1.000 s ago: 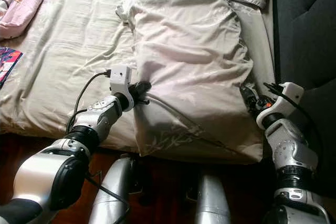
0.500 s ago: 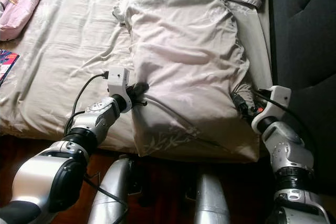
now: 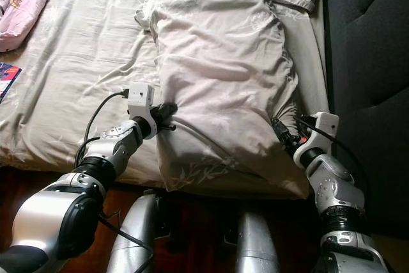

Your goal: Clean up the room

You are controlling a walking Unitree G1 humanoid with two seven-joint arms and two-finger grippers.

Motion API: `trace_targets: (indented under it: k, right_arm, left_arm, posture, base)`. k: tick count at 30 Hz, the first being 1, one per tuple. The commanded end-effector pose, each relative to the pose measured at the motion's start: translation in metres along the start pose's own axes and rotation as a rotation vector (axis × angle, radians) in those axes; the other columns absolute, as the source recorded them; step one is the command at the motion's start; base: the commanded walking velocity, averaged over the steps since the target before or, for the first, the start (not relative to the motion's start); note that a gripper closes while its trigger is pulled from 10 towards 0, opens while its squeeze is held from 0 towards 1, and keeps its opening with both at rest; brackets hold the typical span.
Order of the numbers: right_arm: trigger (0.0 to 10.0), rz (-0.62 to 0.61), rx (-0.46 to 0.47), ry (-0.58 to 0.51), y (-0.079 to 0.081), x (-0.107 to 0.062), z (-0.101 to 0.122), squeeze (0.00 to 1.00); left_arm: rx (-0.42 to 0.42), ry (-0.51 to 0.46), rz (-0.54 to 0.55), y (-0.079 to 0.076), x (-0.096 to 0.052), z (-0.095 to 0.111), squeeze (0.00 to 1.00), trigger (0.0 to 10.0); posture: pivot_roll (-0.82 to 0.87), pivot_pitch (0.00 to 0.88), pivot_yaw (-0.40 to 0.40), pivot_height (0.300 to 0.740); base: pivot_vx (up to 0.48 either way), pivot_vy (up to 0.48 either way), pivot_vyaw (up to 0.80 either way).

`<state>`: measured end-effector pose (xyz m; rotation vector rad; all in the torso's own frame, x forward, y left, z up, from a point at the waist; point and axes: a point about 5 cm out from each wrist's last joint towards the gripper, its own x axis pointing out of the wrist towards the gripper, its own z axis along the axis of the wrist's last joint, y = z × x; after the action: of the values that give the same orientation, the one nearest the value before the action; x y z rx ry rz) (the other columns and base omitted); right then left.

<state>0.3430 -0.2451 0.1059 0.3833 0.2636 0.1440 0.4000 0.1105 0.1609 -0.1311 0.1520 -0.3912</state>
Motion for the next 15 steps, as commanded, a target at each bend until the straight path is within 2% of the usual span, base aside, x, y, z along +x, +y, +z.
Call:
trace_targets:
  k: [1, 15]
  right_arm:
    - [0.0, 0.008, 0.059, 0.184, 0.002, -0.004, -0.052, 0.0]
    - [0.0, -0.008, 0.081, 0.158, 0.003, 0.0, -0.052, 0.0]
  left_arm:
    - [-0.003, 0.024, 0.024, 0.009, -0.005, -0.009, 0.0, 10.0]
    - [-0.06, 0.007, 0.084, 0.019, -0.009, -0.011, 0.0, 10.0]
  posture:
    - [0.07, 0.4, 0.075, 0.641]
    - [0.07, 0.406, 0.081, 0.641]
  base:
    - [0.0, 0.0, 0.0]
    - [0.0, 0.0, 0.0]
